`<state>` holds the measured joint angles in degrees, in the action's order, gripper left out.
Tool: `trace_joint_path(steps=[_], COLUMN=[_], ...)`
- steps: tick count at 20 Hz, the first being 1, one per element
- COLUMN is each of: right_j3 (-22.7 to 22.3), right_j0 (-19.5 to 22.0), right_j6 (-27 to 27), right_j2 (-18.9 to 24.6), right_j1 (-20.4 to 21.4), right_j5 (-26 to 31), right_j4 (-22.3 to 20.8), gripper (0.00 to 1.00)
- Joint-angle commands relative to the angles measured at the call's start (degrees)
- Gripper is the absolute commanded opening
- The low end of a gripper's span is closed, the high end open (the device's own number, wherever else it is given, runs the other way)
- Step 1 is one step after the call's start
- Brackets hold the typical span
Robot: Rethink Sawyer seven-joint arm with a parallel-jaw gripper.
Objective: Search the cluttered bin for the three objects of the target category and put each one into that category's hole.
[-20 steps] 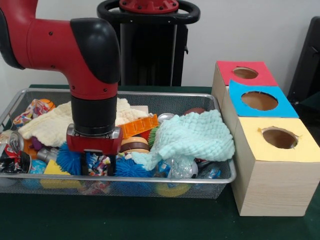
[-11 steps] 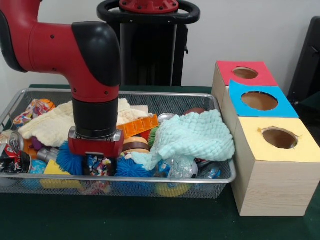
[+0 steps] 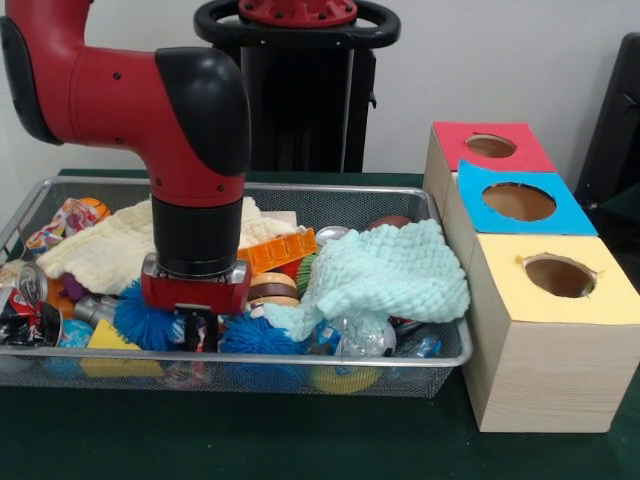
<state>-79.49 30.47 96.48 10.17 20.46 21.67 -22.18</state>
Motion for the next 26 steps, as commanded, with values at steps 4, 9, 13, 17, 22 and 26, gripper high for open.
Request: trace_joint_path(steps=[4,9,13,17,22,26], right_j3=[-3.14,-7.99,-9.85,-11.69,-13.70,-14.66], right_j0=[-1.50,-1.48,-0.97,-0.50,-0.48,-0.98], right_j6=[10.75,10.00,8.55,7.37,6.76,6.68], right_j2=[-1.12,-1.96,-1.92,-2.00,-2.37,-2.79], right_j1=[0.76,6.62,9.37,11.58,13.78,15.35], right_j5=[-0.51,2.38,4.57,5.91,6.90,8.28], right_j4=[3.86,5.46,6.30,7.17,8.02,8.96], gripper=[0.00,0.00,0.00,0.00,0.00,0.00])
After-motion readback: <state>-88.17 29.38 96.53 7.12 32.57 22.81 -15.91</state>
